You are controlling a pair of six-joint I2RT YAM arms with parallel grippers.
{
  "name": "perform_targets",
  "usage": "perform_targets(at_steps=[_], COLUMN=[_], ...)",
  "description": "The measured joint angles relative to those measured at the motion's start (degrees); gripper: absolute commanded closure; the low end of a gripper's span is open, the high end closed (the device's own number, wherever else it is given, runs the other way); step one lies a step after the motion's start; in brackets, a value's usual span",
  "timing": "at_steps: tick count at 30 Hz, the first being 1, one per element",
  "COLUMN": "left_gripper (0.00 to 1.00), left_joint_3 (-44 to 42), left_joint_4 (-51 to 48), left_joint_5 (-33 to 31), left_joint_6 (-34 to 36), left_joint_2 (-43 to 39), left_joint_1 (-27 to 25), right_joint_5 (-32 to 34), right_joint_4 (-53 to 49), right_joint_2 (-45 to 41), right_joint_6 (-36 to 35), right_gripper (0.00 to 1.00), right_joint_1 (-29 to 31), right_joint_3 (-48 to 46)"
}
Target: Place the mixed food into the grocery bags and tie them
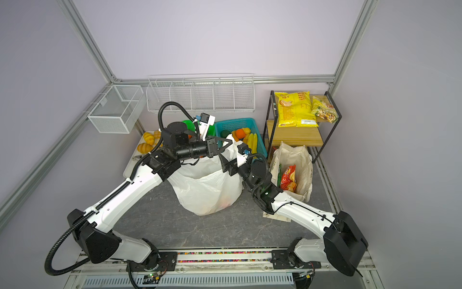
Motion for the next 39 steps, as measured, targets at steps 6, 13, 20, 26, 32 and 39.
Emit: perform_targets(at_steps=[6,13,20,26,32,39], left_gripper=[1.0,1.0,1.0,1.0,1.0,1.0], left_joint_3=[-1.8,-3.9,-4.7,-4.7,-5.0,-5.8], left_joint_4=[2.7,3.0,3.7,5.2,4.9,4.3], left_joint_5=[-0.4,-1.2,-0.9,-0.4,-0.2,1.1], left_joint_6=[-3.9,-6.4,-7.2,-7.5,-7.5,-7.1], left_joint_2=[-0.3,-1.0,-1.3,-1.6,-1.6,-1.6], left_joint_1=[0.0,0.5,1.3,1.4,2.8,5.3], right_joint_5=[13.7,20.5,15.6,11.1,10.4,0.1], right_joint_4=[-0.5,-0.8,-4.8,-4.8,-2.7,-11.4], right_joint_2=[5.2,9.6,5.4,4.0,10.7,6.4], right_joint_6=[4.5,8.9,5.8,4.2,6.1,4.3], right_gripper=[0.24,0.35,0.12,0.16,0.3,0.08], right_joint_1=[0.2,1.4,1.5,1.4,0.6,-1.0], right_joint_3=[5.1,-0.7,-2.8,0.7,-0.6,-0.5])
